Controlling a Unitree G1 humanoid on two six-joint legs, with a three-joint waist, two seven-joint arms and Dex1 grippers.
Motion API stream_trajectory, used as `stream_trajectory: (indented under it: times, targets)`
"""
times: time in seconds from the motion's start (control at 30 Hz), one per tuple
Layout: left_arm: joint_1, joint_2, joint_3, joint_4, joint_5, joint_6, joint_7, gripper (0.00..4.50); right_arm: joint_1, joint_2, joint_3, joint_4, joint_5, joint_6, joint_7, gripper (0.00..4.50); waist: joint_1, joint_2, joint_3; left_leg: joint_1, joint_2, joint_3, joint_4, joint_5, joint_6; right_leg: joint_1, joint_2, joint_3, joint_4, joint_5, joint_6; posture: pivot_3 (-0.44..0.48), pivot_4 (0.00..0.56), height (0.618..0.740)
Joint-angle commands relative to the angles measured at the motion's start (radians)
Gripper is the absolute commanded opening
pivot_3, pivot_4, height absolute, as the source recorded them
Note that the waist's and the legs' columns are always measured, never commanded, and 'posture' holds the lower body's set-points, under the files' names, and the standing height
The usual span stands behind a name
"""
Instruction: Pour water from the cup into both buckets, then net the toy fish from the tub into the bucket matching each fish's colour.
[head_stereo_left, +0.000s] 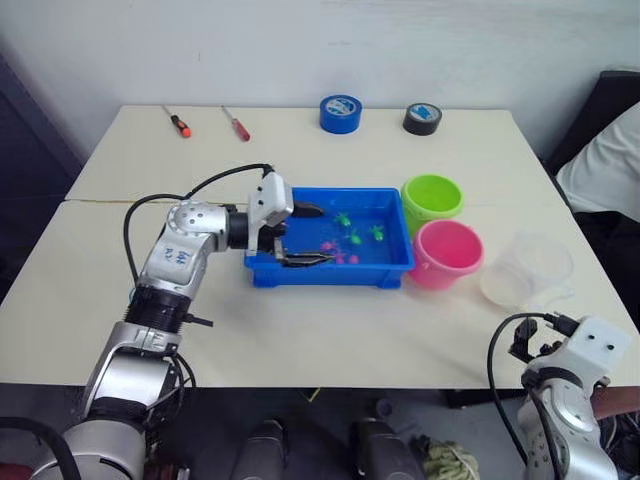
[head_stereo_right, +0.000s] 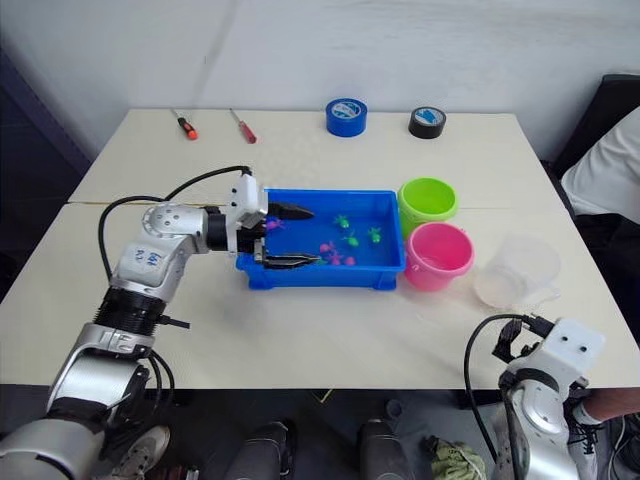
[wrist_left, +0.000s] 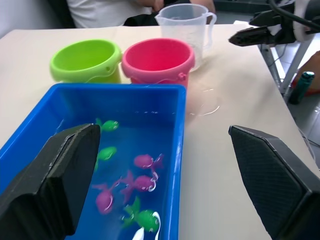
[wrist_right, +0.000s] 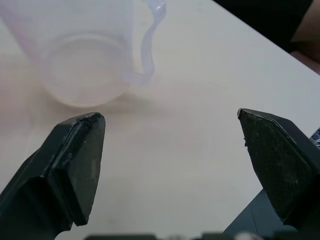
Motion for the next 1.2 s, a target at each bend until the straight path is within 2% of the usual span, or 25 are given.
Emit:
stream_trajectory:
  times: [0.03,0.43,1.2]
  targets:
    - [-0.019,-0.008,0.001,-0.003,0.010,-0.025,-0.014,4.49,-0.040,0.005,-0.018,0.023,-0.019,-0.052,-0.039,4.50,-0.005,0.000,0.000,0.000,0.000,0.000,0.000,0.000,0.000,0.000,0.000,0.000,0.000,0.000,0.000,0.000,0.150,0.734]
    - [-0.018,-0.008,0.007,-0.012,0.024,-0.024,-0.017,4.49,-0.215,-0.012,-0.061,0.219,-0.014,-0.160,-0.110,4.50,-0.003,0.001,0.000,0.001,0.001,0.000,0.002,0.000,0.000,0.000,0.001,0.000,0.003,0.000,0.000,0.000,0.150,0.734]
    - [0.004,0.040,0.022,-0.058,0.021,0.000,-0.017,4.49,-0.323,-0.038,-0.096,0.423,-0.008,-0.323,-0.201,4.50,-0.004,0.001,0.001,0.001,0.001,-0.001,0.002,0.000,0.000,0.000,0.001,0.000,0.004,0.000,0.000,0.000,0.150,0.734]
